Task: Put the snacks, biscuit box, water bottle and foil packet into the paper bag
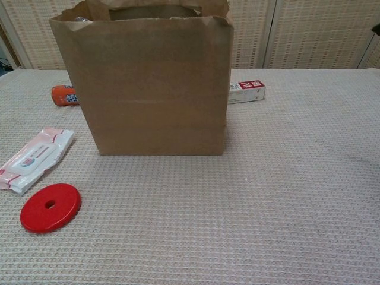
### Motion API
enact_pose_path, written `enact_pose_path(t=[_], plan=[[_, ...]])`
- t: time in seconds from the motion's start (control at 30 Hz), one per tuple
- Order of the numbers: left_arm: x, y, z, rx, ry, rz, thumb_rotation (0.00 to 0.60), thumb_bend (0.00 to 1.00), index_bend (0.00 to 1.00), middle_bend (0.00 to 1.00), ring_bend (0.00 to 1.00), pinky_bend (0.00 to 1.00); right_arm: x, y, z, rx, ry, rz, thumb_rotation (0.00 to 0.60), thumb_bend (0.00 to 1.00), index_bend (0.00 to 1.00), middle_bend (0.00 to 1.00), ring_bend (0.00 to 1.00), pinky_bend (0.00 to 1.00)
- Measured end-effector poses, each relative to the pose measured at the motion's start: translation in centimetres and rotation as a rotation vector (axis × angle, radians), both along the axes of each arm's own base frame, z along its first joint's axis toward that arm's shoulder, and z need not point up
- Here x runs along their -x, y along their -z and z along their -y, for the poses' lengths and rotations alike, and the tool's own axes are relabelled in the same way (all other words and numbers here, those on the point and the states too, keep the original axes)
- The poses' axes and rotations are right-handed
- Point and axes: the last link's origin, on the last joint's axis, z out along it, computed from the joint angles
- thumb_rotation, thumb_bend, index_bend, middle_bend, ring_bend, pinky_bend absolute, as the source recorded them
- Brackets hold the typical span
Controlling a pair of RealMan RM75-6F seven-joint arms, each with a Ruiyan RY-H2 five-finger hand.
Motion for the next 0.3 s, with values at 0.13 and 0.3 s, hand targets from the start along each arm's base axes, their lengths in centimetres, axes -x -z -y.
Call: enact_pose_path(t=[0.13,0.3], plan=[[-0.1,0.0,0.0,-0.015,0.015,-0.004,0.600,0.38,0.00,0.00,0.00,0.00,3.4,-0.6,-1.9,0.040,0.008,-0.071,0.600,0.10,0.00,0.00,0.00,0.03],[-0.1,-0.1,0.1,-0.025,0.041,-0.008,0.600,0.38,0.00,0.00,0.00,0.00,6.6,-0.5,-3.9,0.051,0.032,-0.144,0.600,0.10,0.00,0.00,0.00,0.00]])
